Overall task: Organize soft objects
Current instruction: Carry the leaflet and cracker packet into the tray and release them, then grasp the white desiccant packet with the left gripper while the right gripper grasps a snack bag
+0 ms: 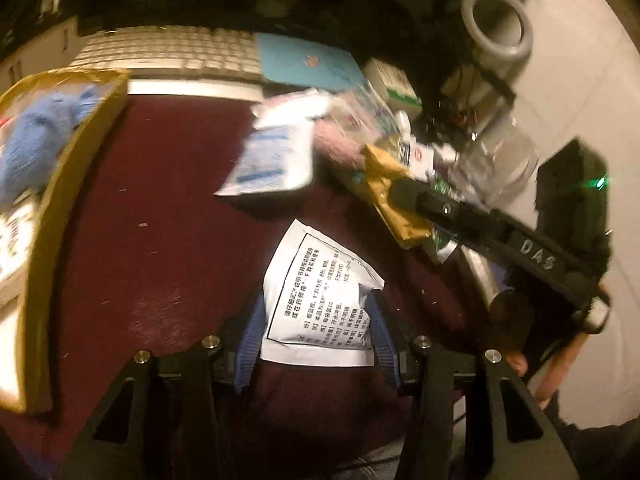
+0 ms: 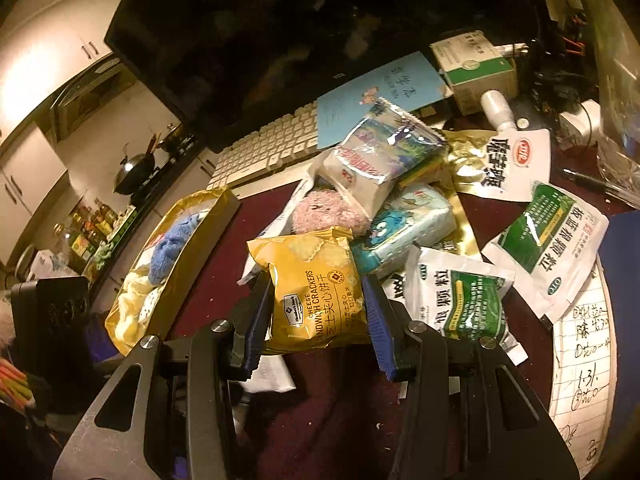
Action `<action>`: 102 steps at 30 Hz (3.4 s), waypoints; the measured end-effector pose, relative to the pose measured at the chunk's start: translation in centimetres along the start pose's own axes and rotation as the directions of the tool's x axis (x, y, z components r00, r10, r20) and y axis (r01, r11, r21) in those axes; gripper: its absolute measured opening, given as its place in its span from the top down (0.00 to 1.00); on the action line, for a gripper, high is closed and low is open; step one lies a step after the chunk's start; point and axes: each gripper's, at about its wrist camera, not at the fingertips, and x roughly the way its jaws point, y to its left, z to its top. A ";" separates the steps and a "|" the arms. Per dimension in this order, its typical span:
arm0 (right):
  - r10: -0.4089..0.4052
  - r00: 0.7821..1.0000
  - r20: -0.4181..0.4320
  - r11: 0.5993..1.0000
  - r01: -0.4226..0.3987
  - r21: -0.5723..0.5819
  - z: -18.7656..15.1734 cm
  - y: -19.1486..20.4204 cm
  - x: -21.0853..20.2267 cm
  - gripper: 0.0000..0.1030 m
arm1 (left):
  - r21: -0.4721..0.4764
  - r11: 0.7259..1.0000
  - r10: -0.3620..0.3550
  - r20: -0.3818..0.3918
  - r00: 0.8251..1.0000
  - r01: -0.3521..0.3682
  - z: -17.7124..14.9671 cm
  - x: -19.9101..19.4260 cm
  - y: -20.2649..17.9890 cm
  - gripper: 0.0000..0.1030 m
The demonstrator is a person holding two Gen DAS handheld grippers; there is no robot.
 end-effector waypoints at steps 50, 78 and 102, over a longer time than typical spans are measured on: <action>0.101 0.977 -0.189 0.984 -0.126 -0.123 6.8 19.3 24.2 0.56 | -0.389 0.868 0.348 0.034 0.937 -0.308 16.6 -6.0 23.6 0.48; 0.223 0.961 -0.165 0.964 -0.242 -0.106 6.9 15.4 13.7 0.33 | -0.389 0.908 0.289 0.320 0.902 -0.153 6.7 -11.9 12.4 0.33; -0.105 0.990 -0.091 0.972 0.121 0.203 9.1 -2.2 4.9 0.34 | 0.099 0.944 0.307 0.088 0.948 -0.315 8.9 5.8 -1.4 0.34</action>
